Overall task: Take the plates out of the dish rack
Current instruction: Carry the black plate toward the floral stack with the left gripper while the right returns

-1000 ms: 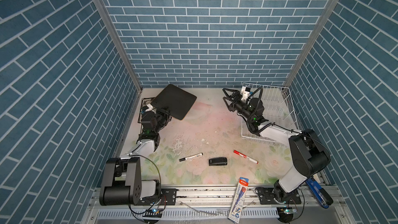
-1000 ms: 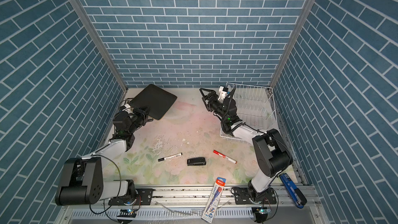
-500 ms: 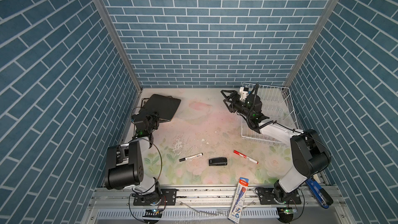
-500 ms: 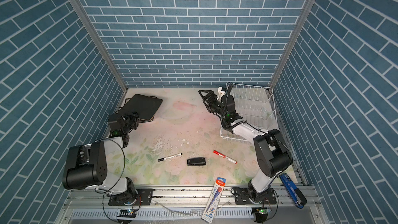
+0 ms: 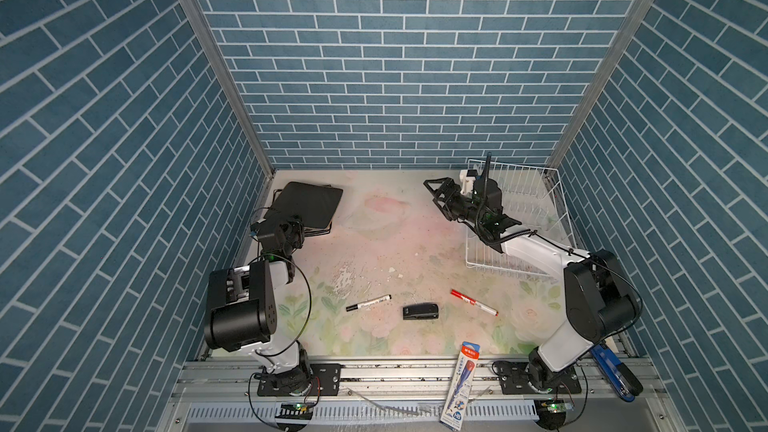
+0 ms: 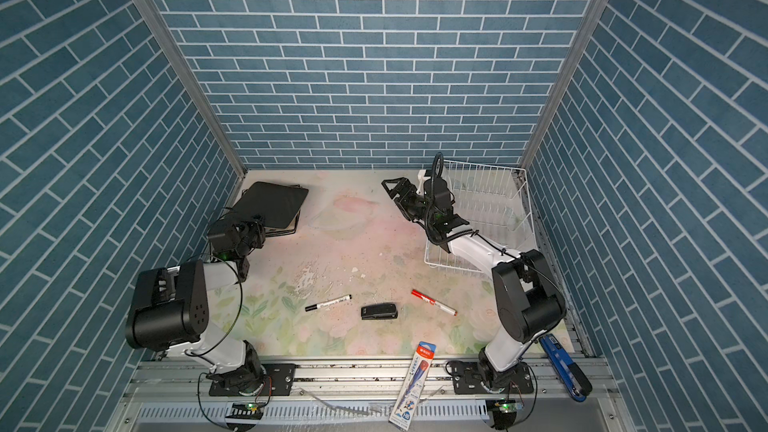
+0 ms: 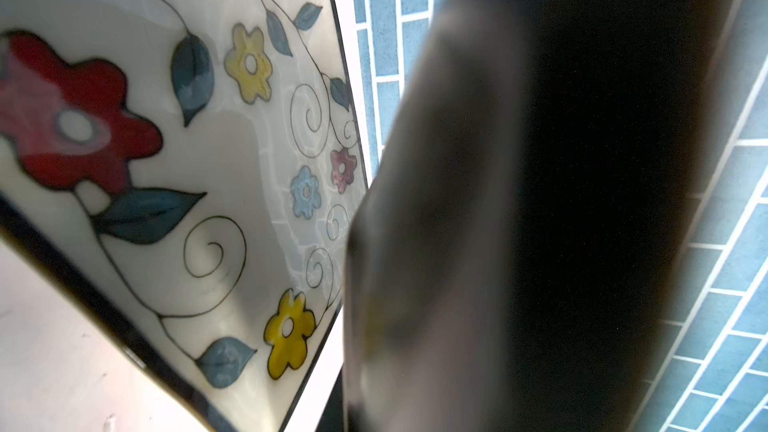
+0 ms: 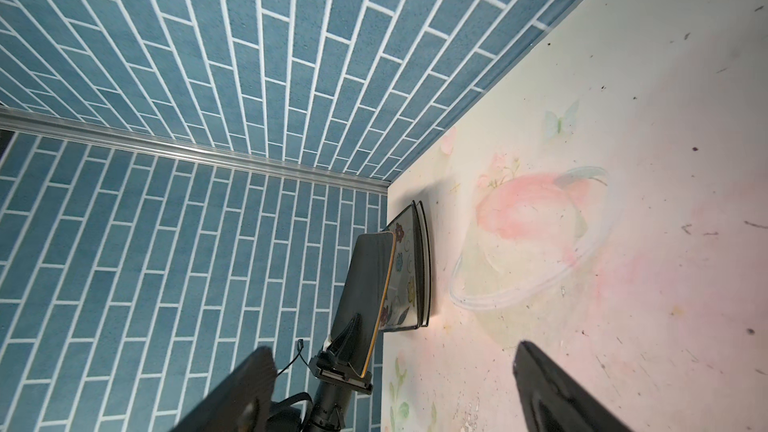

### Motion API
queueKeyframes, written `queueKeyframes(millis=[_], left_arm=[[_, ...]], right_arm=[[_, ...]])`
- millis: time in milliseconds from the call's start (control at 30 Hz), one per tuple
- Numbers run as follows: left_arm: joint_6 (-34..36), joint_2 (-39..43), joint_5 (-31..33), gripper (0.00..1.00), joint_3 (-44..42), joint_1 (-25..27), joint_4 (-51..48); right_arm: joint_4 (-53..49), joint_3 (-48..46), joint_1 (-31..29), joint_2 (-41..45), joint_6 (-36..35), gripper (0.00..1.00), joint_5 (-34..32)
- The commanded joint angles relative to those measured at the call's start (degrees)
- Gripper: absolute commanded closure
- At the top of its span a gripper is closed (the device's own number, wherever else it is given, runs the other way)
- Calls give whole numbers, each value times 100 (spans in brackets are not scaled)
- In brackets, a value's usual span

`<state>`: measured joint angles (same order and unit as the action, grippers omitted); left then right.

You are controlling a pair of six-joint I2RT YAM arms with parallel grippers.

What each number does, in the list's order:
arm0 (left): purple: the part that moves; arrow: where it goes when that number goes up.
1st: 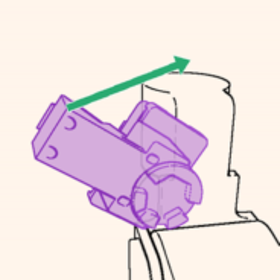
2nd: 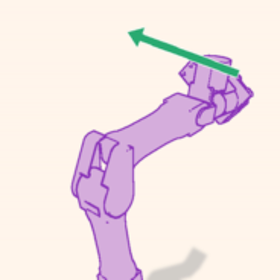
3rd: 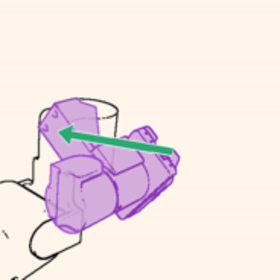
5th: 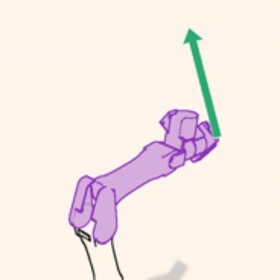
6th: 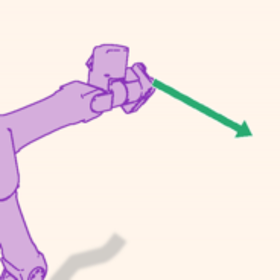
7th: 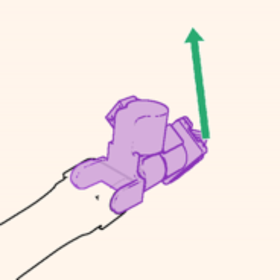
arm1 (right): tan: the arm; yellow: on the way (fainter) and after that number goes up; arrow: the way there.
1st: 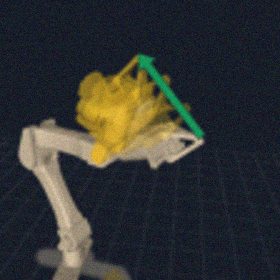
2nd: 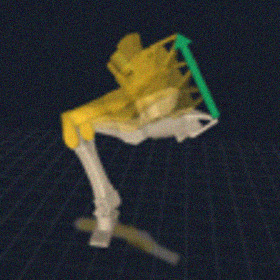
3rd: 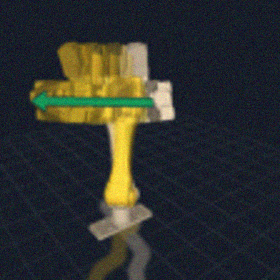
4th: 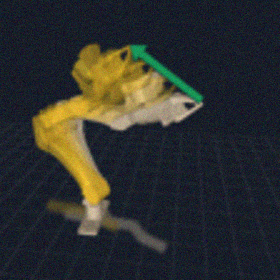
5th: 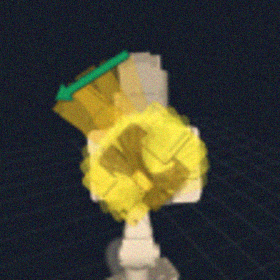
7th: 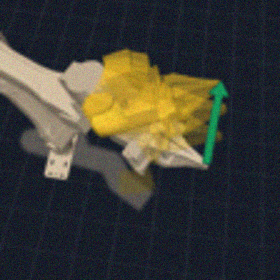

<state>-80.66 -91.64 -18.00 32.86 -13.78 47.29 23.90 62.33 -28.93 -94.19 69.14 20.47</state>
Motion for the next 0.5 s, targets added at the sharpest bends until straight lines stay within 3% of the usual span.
queueKeyframes(millis=[0, 467], left_arm=[[-54, 131, 195, 100, 331, -53, 1139], [-36, -97, 402, 100, 501, -71, 1192]], right_arm=[[-498, 336, -68, 242, -508, 9, -113], [-763, 524, -172, 53, -624, 10, 19]])
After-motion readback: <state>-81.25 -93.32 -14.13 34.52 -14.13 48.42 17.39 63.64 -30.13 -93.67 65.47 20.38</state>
